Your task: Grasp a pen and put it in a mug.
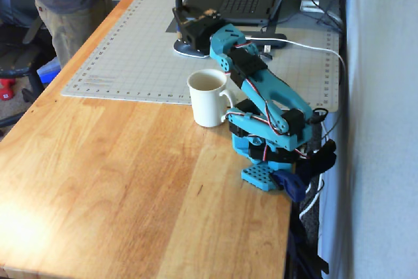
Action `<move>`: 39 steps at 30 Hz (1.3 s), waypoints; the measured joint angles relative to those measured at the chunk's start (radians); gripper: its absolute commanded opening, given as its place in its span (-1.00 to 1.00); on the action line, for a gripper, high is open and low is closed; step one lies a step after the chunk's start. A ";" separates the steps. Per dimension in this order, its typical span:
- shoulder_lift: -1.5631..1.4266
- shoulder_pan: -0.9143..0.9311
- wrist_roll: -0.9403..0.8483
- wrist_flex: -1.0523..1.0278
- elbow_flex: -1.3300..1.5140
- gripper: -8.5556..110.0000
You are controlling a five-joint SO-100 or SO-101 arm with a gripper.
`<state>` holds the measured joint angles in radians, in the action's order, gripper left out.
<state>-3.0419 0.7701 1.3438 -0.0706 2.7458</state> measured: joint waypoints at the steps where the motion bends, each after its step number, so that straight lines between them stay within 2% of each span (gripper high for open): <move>1: -0.009 0.005 -0.015 0.000 0.025 -0.84; 11: -0.044 0.009 -0.153 -0.038 0.179 -0.84; 29: -0.337 0.035 -0.158 -0.568 0.183 -0.84; 39: -0.337 0.018 -0.158 -0.649 0.195 -0.82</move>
<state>-3.3794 0.7885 1.1858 -0.7194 2.9406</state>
